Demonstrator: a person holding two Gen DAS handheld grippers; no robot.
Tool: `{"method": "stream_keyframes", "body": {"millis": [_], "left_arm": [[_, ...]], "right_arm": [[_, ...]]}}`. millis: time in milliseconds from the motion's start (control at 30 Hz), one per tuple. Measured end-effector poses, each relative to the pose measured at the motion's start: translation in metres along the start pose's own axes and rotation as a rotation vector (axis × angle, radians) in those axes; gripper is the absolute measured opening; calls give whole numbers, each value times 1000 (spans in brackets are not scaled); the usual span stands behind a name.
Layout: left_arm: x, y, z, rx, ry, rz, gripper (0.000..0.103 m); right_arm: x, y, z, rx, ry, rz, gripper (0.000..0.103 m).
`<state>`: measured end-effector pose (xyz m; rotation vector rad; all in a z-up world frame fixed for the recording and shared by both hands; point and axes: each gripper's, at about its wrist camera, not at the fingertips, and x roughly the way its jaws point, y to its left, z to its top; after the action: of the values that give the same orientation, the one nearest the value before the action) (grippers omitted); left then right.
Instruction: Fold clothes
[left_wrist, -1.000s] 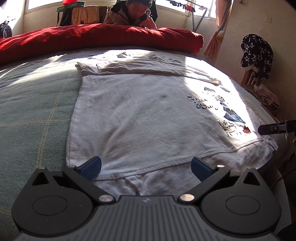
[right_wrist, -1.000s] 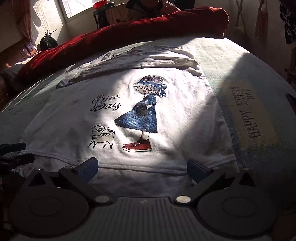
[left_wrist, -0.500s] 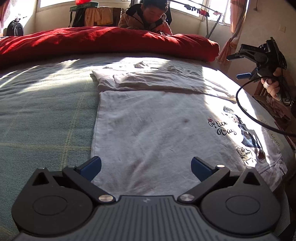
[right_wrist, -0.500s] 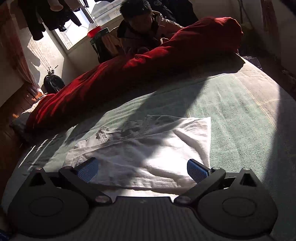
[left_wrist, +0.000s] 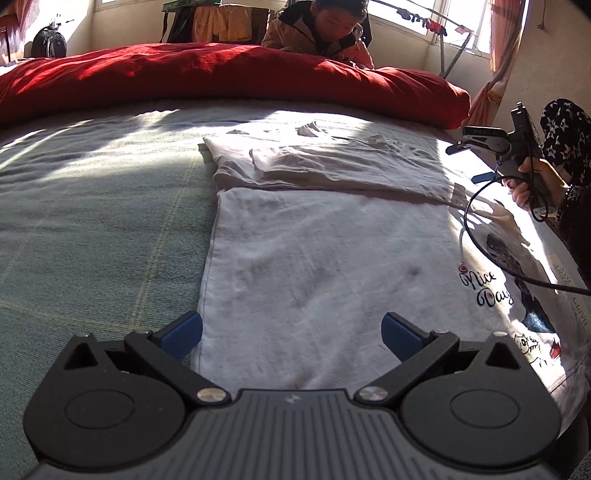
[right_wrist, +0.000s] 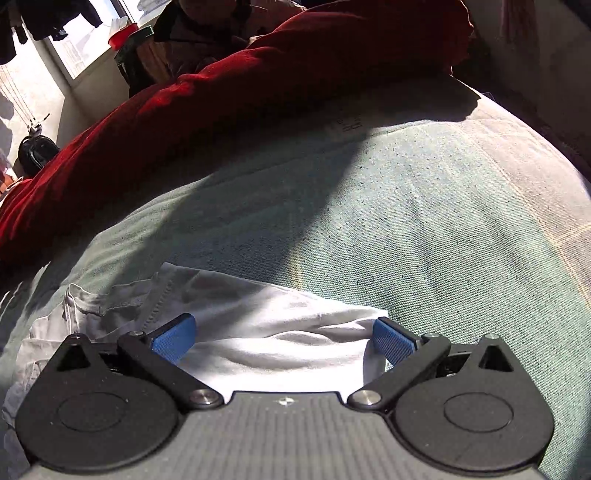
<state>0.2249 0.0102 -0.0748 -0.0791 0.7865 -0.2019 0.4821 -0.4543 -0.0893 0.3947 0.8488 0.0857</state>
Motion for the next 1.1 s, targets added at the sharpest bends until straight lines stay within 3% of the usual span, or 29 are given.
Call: {"method": "stream_keyframes", "body": {"millis": [133,200,333,400,533,667,767,900,1100], "left_arm": [[-1,1,-1,-8,0,-2,102],[-1,1,-2,-17,5,1,102],[-9,0,-5,-9,-4,-7,102],[-14,1,-6,-6,-11,-7,102],[-18,9,-6,-28,-24,6,102],[-16,13,-7,-35,-20,14,102],[-15,16,-9,-36,-18,16,102],[-14,21,-7,-27,-18,17,102],[-11,23,-8,-23,-4,6,102]], "right_arm": [[-20,14,3,-14,1,89,103],[-26,32,-2,-79,16,106,103],[-7,47,-6,-105,107,89,103],[1,50,-7,-81,107,45,103],[9,69,-7,-88,109,104,103],[42,94,-8,-209,154,12,103],[60,100,-1,-185,147,-33,103],[50,119,17,-103,138,129,103],[70,173,7,-192,239,275,103]]}}
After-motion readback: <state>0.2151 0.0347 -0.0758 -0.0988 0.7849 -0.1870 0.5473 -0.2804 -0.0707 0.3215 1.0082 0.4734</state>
